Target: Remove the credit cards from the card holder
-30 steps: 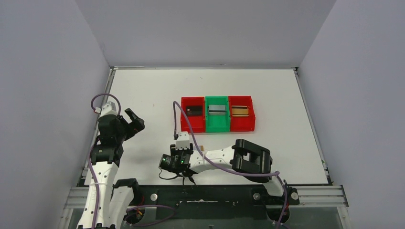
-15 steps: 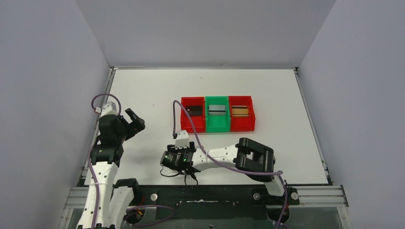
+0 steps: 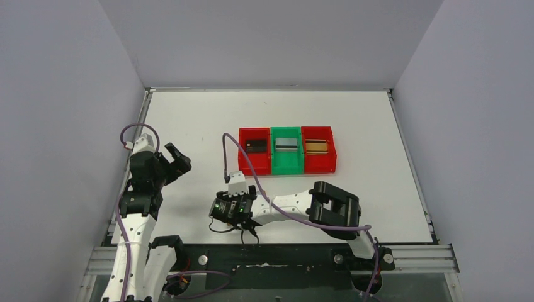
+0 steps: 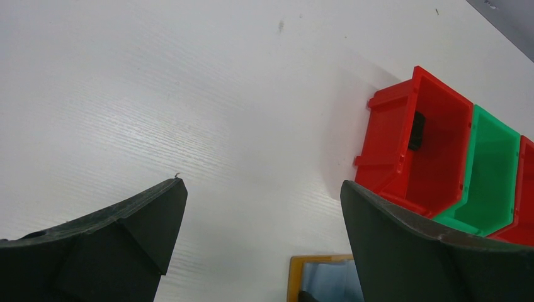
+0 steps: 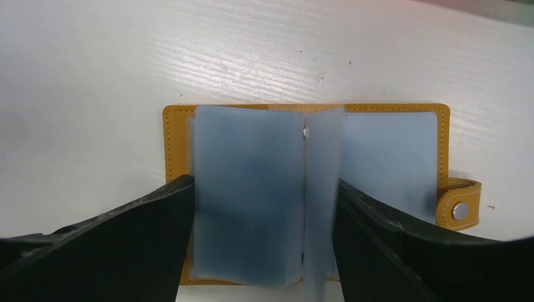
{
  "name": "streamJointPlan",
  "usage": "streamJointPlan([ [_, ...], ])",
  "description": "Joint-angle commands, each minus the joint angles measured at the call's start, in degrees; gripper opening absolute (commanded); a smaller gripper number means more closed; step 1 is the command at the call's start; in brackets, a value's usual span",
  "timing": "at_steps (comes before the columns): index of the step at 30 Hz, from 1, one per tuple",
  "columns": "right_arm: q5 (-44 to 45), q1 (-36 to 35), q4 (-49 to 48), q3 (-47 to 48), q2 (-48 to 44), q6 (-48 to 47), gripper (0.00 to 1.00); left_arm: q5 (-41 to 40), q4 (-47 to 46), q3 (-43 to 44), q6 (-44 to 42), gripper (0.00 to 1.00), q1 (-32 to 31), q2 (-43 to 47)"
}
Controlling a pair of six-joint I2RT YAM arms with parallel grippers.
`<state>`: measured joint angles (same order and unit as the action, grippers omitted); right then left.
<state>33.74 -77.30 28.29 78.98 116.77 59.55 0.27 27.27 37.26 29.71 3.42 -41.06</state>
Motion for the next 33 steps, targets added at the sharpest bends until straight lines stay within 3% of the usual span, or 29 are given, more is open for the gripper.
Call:
streamJointPlan([
  [1, 2.33, -0.32, 2.26, 2.32, -5.85, -2.93, 0.76, 0.71, -1.51, 0.82, -0.62, 0.96, -0.17, 0.05],
  [6, 6.51, -0.35, 7.36, 1.57, -9.74, -0.67, 0.79, 1.41, -1.91, 0.63, -0.71, 0.96, -0.26, 0.03],
  [14, 5.00, 0.40, 8.21, -5.53, -13.35, 4.45, 0.83, 2.36, -2.21, 0.63, -0.89, 0.96, -0.26, -0.21],
  [31, 2.91, 1.43, 10.41, -6.09, -5.59, 7.15, 0.80, 3.25, -2.48, 0.63, -1.06, 0.96, -0.48, -0.72],
  [33, 1.80, 1.66, 9.18, -7.21, -5.27, 7.46, 0.75, 3.18, -2.48, 0.63, -1.06, 0.96, -0.60, -0.62],
])
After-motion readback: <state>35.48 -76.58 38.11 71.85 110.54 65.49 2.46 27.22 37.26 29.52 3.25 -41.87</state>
